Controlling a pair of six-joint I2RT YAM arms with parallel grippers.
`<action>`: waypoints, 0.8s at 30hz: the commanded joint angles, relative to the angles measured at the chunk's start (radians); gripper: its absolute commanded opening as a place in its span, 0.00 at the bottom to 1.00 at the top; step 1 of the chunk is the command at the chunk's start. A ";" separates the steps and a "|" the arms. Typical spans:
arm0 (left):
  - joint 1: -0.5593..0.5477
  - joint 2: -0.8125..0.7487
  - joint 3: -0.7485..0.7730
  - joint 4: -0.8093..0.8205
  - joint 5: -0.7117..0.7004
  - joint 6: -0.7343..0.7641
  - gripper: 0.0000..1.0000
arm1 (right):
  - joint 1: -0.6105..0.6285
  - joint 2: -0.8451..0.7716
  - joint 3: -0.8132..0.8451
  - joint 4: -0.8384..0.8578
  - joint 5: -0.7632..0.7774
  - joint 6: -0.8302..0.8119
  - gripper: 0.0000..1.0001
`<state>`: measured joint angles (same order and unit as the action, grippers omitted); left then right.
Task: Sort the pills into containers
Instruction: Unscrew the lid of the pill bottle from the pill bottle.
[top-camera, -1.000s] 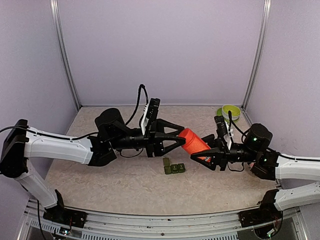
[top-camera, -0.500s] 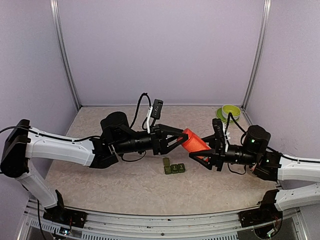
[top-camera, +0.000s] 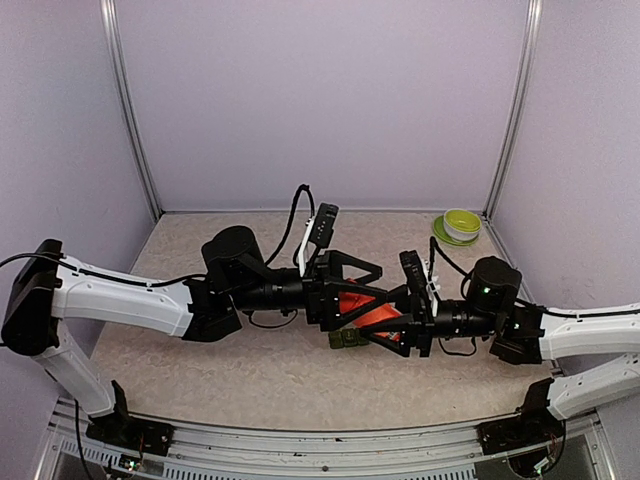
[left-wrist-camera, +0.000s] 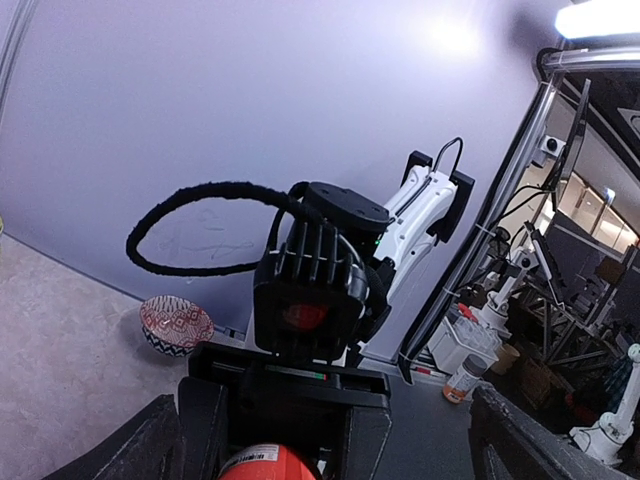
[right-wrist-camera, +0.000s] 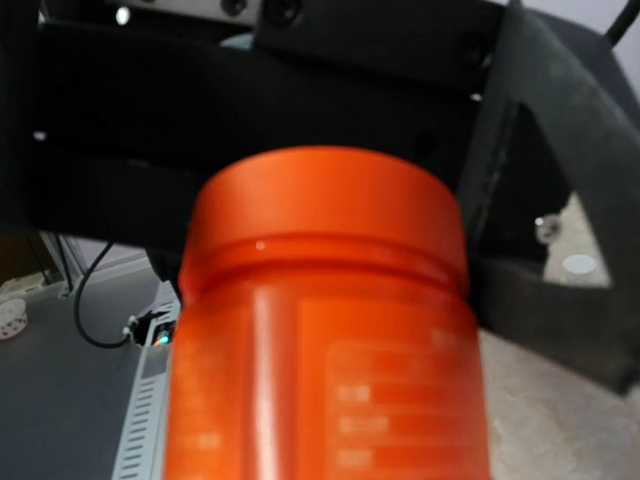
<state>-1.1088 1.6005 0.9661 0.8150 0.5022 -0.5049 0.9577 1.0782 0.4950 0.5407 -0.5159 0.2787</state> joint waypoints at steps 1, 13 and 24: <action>-0.015 0.002 0.012 0.048 0.037 0.029 0.95 | 0.010 0.004 0.007 0.083 0.068 0.054 0.22; -0.023 -0.010 0.003 -0.003 0.004 0.066 0.94 | 0.009 -0.098 -0.064 0.076 0.220 0.057 0.22; -0.023 -0.028 -0.004 -0.024 0.009 0.072 0.94 | 0.009 -0.159 -0.057 0.022 0.271 0.018 0.22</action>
<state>-1.1126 1.6005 0.9653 0.8013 0.4694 -0.4419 0.9752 0.9607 0.4408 0.5621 -0.3561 0.3099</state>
